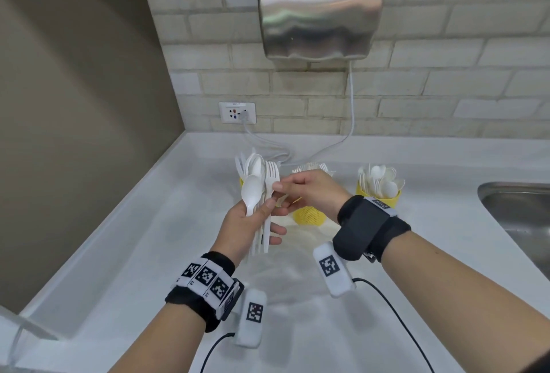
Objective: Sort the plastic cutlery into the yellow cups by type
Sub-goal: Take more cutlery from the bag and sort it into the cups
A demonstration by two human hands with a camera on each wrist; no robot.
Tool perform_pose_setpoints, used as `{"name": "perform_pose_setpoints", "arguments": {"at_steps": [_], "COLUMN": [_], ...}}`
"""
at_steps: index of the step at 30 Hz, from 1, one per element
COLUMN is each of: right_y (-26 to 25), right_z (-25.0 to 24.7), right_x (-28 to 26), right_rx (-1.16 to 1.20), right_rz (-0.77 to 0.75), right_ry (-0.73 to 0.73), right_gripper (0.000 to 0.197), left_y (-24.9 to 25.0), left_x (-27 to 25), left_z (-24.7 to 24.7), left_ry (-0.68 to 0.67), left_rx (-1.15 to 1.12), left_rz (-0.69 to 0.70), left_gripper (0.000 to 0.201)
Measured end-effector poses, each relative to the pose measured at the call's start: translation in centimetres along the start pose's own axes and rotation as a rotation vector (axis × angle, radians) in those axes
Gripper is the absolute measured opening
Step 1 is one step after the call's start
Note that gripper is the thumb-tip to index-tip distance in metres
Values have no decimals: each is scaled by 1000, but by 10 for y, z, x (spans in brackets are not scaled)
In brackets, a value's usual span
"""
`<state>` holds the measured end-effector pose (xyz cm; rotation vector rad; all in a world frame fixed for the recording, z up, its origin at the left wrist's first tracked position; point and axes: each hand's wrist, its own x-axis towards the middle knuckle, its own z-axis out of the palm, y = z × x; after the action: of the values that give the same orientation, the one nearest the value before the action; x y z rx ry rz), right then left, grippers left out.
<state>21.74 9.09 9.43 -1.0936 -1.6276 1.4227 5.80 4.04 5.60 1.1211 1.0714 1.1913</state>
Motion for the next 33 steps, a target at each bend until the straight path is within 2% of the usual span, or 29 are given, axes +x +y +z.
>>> {"name": "perform_pose_setpoints", "arguments": {"at_steps": [6,11,18,27,33], "right_y": [4,7,13,20,20], "right_z": [1,-1,-3,-2,0], "right_x": [-3,-8,-10,-9,-9], "right_rx": [70,44,-50,-189,-227], "right_rz": [15,7,40,33,-28], "right_ry": [52,102,139,246,339], "right_gripper": [31,11,29,33,31], "left_y": [1,-1,-4,-10,-8], "left_x": [0,0,3,5,9], "left_z": [10,13,16,18,22], "left_ry": [-26,-23,-41,-42,3], "left_rx": [-2,-11,-36,4,39], "left_rz": [-18,-43,-65,-82,-67], "left_gripper": [14,19,28,34,29]}}
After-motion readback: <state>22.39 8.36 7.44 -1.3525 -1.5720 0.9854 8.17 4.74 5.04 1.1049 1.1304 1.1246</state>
